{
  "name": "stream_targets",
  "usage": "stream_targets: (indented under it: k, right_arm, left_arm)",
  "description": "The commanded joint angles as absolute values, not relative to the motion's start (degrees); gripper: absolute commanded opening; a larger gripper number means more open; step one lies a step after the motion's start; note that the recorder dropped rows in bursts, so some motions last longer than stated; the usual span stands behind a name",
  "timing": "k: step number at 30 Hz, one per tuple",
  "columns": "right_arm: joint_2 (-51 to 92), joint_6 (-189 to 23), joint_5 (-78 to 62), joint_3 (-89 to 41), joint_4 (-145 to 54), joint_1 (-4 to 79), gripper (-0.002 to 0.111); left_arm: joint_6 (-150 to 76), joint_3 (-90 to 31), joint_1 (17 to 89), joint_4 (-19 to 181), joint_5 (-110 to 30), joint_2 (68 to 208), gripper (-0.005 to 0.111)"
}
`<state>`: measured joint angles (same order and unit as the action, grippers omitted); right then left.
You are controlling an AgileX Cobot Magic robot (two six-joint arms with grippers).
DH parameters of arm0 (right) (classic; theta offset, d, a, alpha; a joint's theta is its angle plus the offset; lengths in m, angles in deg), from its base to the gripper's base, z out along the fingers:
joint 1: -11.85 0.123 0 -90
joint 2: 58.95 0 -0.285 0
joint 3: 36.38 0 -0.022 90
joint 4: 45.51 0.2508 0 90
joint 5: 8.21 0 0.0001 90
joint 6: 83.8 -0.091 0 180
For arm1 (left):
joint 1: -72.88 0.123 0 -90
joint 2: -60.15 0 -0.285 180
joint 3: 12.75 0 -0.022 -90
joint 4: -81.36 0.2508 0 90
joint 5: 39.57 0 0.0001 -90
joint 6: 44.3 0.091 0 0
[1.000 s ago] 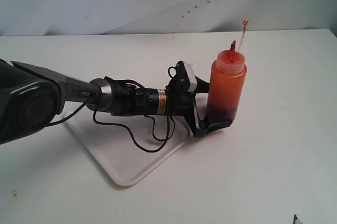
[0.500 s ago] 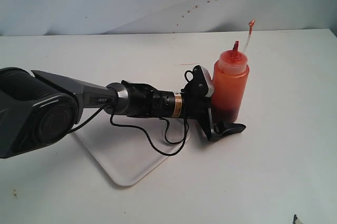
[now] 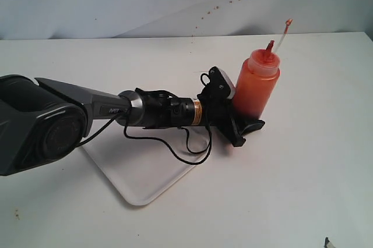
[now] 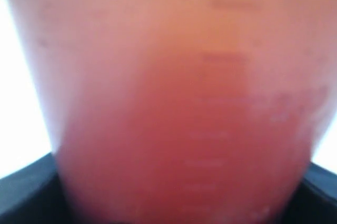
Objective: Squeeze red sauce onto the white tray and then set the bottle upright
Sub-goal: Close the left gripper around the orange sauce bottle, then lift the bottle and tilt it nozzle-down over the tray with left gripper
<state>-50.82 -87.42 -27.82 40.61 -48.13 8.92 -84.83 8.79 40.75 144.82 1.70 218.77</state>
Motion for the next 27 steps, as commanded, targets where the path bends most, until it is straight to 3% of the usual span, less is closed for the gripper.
stream_targets:
  k: [1, 17, 27]
  right_arm:
    - [-51.16, -87.28, -27.81, 40.83, -47.84, 9.01, 0.000]
    - [-51.16, -87.28, -27.81, 40.83, -47.84, 9.01, 0.000]
    - [-51.16, -87.28, -27.81, 40.83, -47.84, 9.01, 0.000]
  left_arm:
    - [-84.46, 8.95, 40.79, 144.57, 2.66, 218.59, 0.001]
    - [-85.83, 8.95, 43.87, 148.76, 11.23, 215.05, 0.000]
    - [-109.87, 7.60, 47.62, 169.08, 16.54, 205.68, 0.000]
